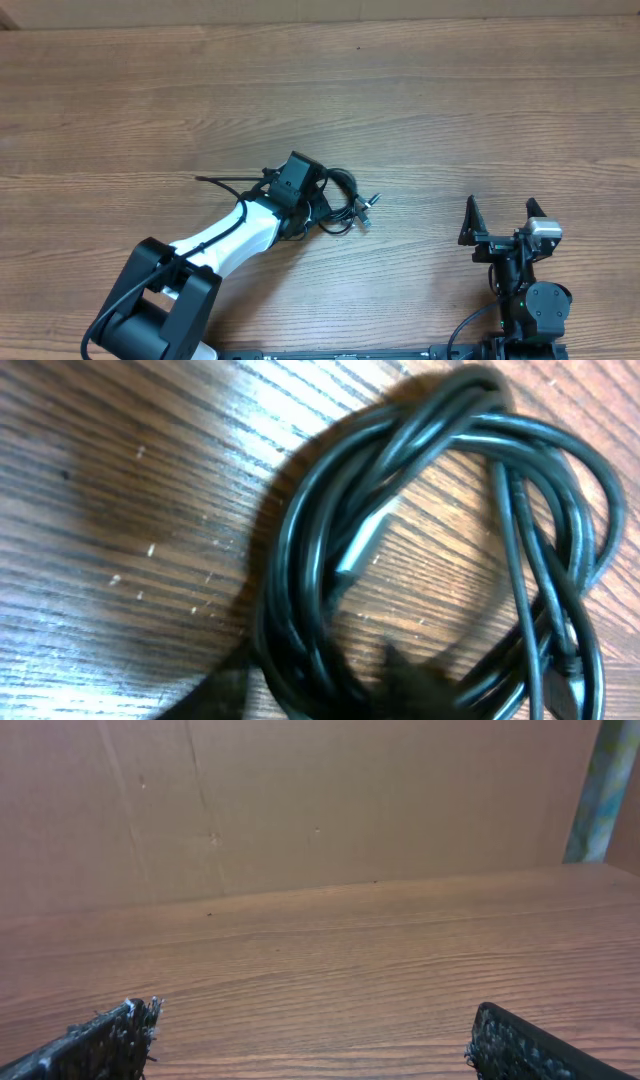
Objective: Untangle cables
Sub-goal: 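Grasp the black cable coil with the left gripper and lift it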
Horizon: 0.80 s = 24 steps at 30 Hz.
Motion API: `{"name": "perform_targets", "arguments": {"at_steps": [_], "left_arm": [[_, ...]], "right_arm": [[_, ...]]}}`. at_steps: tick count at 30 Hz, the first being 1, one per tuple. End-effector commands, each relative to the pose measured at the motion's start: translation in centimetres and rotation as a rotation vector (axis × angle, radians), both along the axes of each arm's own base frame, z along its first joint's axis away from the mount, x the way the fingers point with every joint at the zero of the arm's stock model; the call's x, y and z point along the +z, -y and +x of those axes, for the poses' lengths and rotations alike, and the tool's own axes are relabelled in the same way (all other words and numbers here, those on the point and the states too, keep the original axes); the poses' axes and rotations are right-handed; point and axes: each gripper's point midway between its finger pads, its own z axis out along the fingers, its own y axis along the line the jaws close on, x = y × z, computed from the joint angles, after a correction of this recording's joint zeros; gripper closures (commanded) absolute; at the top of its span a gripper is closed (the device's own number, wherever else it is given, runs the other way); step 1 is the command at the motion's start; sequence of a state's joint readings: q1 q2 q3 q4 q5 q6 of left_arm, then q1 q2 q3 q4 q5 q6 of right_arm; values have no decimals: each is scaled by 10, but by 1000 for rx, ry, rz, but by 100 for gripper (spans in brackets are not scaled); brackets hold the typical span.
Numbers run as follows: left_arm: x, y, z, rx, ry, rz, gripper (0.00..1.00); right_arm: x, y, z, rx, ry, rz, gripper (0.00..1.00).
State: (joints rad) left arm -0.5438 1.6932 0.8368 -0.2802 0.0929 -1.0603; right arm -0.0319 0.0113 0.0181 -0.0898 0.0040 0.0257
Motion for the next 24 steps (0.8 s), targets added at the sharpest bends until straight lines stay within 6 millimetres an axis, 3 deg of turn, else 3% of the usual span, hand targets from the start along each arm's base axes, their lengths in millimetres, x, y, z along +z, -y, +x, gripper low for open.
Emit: {"name": "perform_targets", "arguments": {"at_steps": [1, 3, 13, 17, 20, 21, 22, 24], "left_arm": [[2, 7, 5, -18, 8, -4, 83], [10, 7, 9, -92, 32, 24, 96], [53, -9, 32, -476, 145, 226, 96], [53, -16, 25, -719, 170, 320, 95], [48, -44, 23, -777, 131, 484, 94], [49, -58, 27, -752, 120, 570, 90], [50, -64, 29, -740, 120, 605, 73], [51, -64, 31, -682, 122, 593, 16]], "right_arm": [[-2, -1, 0, 3, 3, -1, 0], [-2, -1, 0, 2, 3, -1, 0], [-2, -1, 0, 2, 3, -1, 0], [-2, -1, 0, 2, 3, -1, 0], [-2, -1, 0, 2, 3, -1, 0], [-2, -1, 0, 2, 3, -1, 0], [-2, -1, 0, 2, 3, -1, 0], [-2, -1, 0, 2, 3, -1, 0]]}}
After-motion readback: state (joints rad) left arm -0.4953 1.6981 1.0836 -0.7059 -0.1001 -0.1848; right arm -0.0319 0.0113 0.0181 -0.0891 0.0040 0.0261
